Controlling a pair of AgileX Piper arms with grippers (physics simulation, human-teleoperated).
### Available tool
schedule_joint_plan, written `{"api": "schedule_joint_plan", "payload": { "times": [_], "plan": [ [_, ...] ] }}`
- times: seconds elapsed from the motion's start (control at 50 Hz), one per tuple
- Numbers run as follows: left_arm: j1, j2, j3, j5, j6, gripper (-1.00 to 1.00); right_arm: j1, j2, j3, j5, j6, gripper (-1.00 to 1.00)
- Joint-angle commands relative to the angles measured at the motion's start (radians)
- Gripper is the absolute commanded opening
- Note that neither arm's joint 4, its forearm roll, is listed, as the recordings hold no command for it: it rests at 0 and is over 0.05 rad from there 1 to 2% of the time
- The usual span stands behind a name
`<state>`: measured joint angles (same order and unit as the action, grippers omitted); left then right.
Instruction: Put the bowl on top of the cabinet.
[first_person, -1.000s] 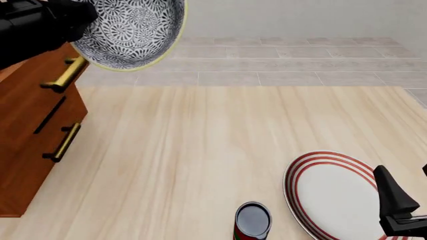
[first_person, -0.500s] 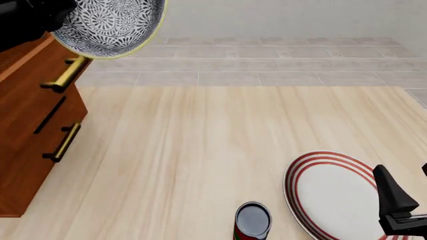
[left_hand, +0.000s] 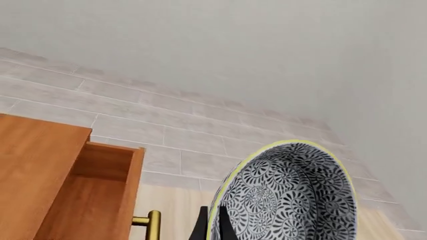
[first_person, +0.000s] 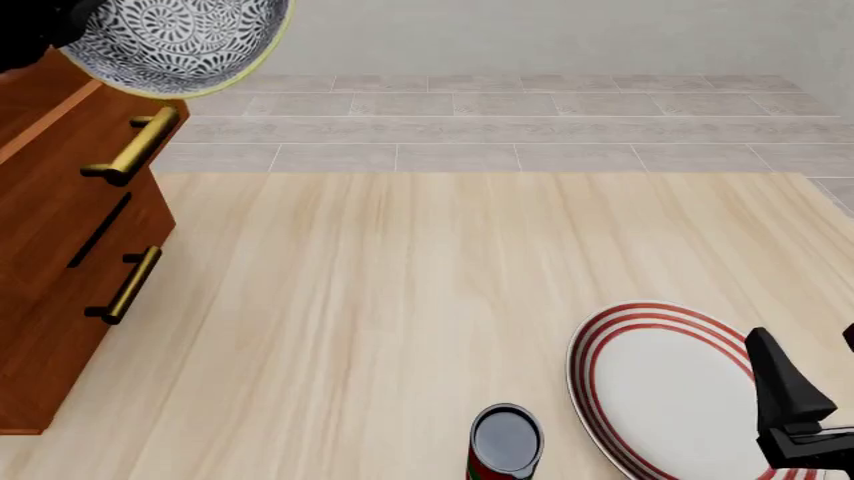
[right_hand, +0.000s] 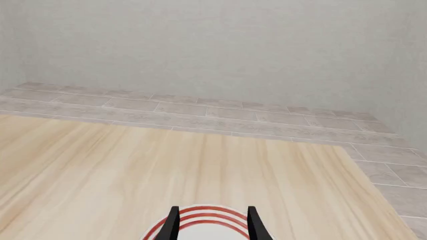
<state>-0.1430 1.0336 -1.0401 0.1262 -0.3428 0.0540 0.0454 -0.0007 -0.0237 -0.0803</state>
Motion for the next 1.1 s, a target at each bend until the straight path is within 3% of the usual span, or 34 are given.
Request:
{"api": "schedule_joint_plan", "payload": {
  "times": [0.02,1.1],
  "plan": [
    [0.037,-0.012,-0.008,0.0,0.001,-1.0,0.0,-0.004,0.0,0.005,0.0,1.0],
    [0.221,-0.008,-0.047,0.002,-0.009,-1.0,0.001,0.002,0.0,0.0,0.0,1.0]
  ]
}}
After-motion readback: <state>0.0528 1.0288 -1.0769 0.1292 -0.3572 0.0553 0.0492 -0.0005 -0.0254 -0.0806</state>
